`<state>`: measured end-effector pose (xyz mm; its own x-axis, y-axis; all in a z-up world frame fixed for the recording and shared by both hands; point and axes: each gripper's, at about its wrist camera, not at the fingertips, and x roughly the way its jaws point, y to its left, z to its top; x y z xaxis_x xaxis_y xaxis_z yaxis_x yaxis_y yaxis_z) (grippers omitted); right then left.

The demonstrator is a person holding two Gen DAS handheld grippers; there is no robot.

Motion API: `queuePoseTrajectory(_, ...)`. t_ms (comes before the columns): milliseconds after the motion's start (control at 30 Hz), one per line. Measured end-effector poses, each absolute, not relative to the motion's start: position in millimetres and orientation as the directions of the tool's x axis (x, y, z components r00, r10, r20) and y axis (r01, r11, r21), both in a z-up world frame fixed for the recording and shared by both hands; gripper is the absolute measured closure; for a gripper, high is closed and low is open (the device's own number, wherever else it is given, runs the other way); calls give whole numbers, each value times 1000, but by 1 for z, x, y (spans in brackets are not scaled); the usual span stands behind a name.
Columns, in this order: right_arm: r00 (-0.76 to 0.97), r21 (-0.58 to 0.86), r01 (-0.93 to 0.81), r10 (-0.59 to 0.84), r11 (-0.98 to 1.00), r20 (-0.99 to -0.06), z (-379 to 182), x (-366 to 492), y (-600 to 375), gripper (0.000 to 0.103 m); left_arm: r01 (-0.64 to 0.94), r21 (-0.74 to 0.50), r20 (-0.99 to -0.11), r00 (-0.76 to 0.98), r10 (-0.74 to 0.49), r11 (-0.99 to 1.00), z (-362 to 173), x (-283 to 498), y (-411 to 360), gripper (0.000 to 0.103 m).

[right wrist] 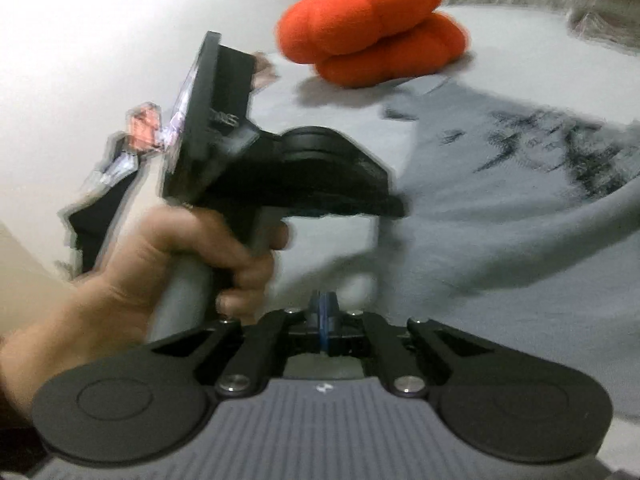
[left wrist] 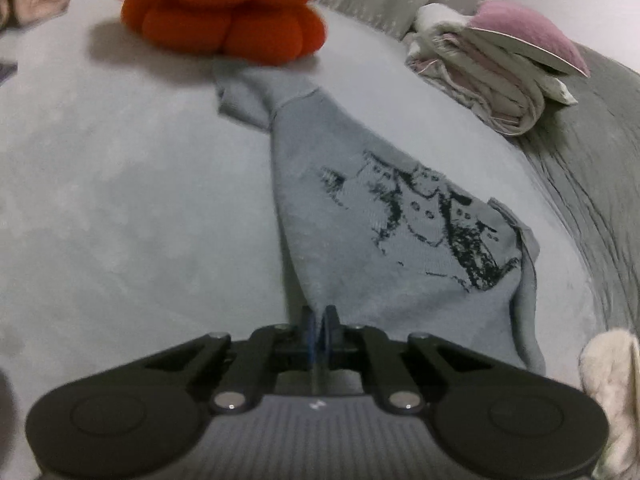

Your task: Fold clothes

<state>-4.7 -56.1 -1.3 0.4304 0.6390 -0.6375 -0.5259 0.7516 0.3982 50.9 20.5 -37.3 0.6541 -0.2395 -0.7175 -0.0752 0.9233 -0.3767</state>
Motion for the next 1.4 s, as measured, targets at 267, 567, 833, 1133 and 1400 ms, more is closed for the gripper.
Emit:
queuePoseTrajectory(267, 519, 325, -481, 563, 814, -643, -3, -4, -66, 89, 22, -331, -695, 670, -259, 944, -30, 49, 6, 99)
queuePoseTrajectory(567, 572, 282, -371, 458, 884, -681, -15, 7, -93, 54, 91, -344, -679, 663, -315, 934, -32, 57, -21, 99)
queuePoseTrajectory(833, 575, 250, -341, 411, 906, -708, -21, 4, -107, 53, 122, -403, -711, 581, -395, 907, -53, 72, -48, 93)
queuePoseTrajectory(1133, 593, 247, -308, 388, 919, -706, -18, 4, -125, 51, 225, -496, -679, 501, -536, 839, -54, 68, -57, 57)
queuePoseTrajectory(1400, 598, 238, -306, 380, 922, -706, -17, 6, -123, 48, 225, -631, -629, 412, -660, 742, -52, 67, -40, 39)
